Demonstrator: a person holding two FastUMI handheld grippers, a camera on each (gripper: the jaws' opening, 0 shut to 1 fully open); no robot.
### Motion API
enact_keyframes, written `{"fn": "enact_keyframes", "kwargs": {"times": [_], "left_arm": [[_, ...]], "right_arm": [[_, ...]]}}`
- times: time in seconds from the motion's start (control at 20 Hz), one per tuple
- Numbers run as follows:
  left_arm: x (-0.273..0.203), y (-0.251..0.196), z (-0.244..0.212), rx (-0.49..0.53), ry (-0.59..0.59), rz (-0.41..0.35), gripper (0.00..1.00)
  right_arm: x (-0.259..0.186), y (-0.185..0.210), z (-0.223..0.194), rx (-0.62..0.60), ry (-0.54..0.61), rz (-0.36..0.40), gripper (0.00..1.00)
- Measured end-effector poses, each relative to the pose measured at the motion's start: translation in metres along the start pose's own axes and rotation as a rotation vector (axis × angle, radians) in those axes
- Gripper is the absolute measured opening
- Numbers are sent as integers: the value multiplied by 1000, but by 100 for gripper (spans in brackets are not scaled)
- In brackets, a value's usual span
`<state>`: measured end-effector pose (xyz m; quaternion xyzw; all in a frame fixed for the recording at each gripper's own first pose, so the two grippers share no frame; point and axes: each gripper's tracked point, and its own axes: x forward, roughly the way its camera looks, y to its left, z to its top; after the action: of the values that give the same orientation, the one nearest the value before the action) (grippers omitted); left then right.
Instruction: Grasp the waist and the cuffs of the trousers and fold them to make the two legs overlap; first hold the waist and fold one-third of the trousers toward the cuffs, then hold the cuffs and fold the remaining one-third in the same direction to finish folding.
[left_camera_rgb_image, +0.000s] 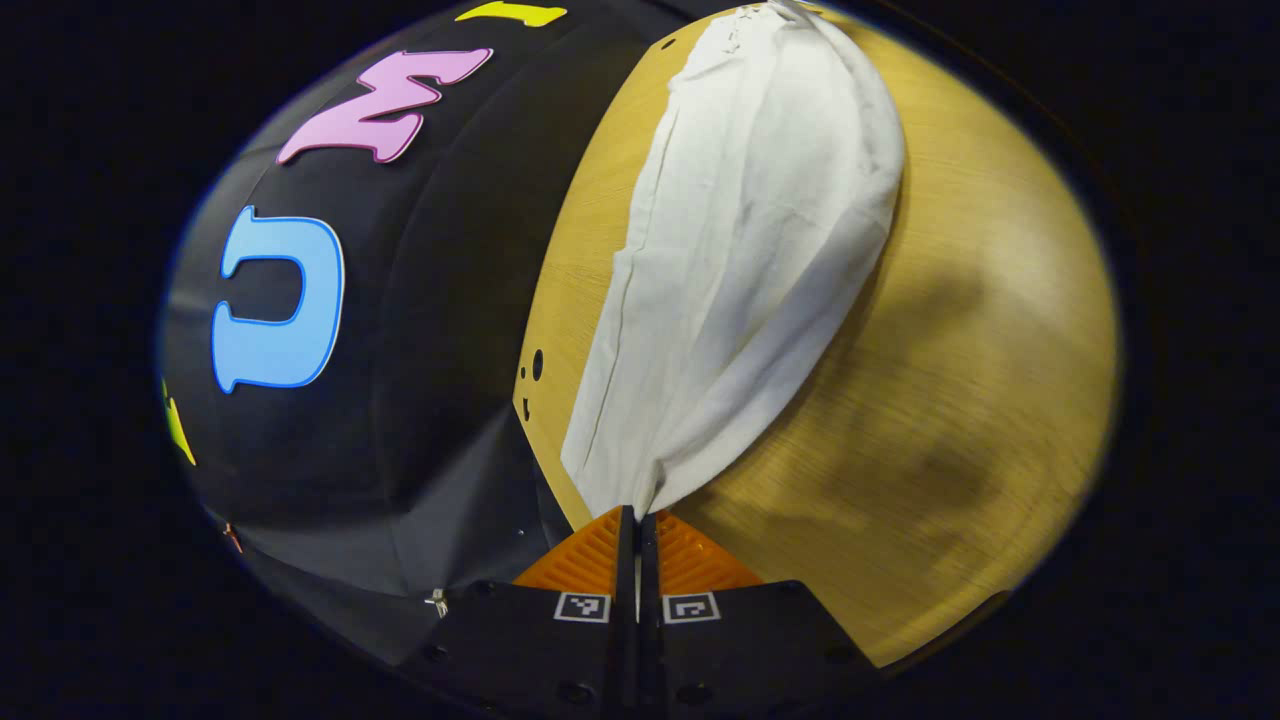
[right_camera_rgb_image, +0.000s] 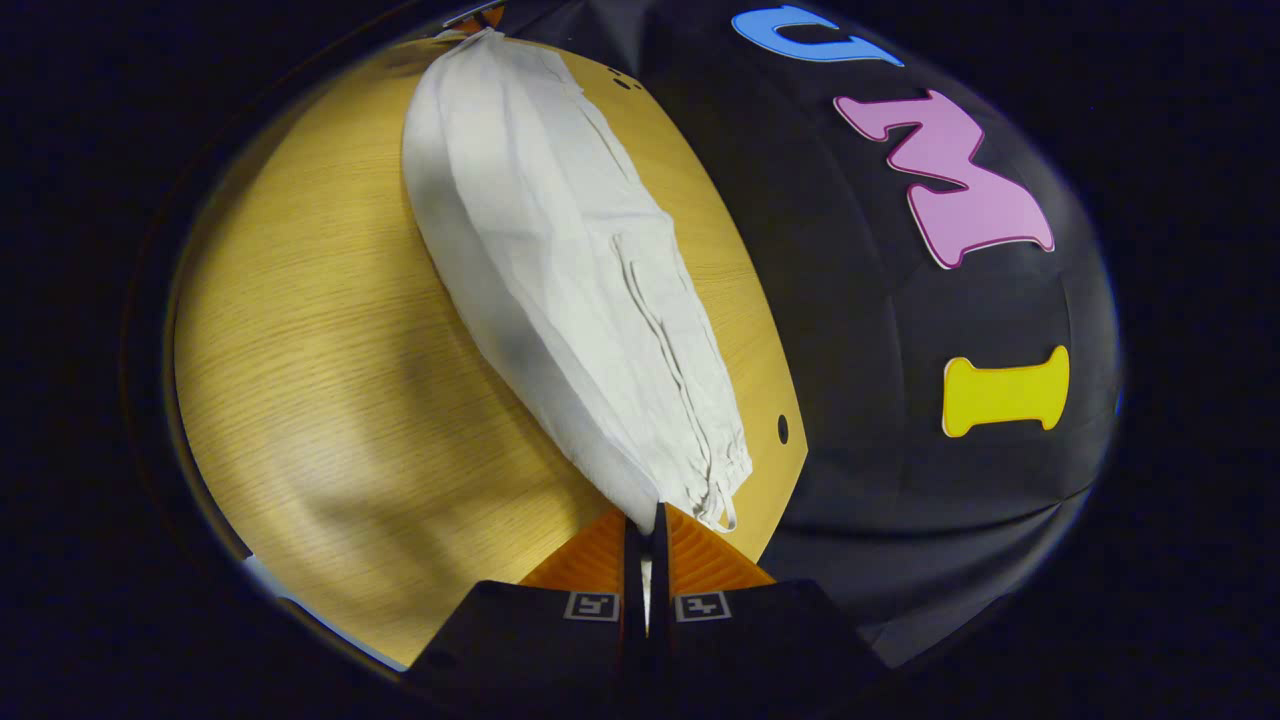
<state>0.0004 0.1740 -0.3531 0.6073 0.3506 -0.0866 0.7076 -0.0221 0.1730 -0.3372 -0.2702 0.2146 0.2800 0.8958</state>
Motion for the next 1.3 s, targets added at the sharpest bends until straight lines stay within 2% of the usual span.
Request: {"fn": "enact_keyframes", "kwargs": {"times": [0.25, 0.5, 0.75, 1.0, 1.3], "left_arm": [[2, 39, 18, -70, -25, 33, 5], [20, 71, 36, -123, -29, 36, 5], [60, 82, 51, -182, 21, -8, 5], [104, 71, 52, -166, 95, -73, 5], [129, 49, 52, -134, 167, -120, 5]], "right_arm": [[8, -48, 21, 117, -31, -75, 5], [28, -84, 38, 161, -42, -130, 5], [69, -92, 38, 221, 25, -119, 5], [115, -79, 35, 280, 98, -54, 5], [154, -59, 27, 320, 183, -1, 6]]}}
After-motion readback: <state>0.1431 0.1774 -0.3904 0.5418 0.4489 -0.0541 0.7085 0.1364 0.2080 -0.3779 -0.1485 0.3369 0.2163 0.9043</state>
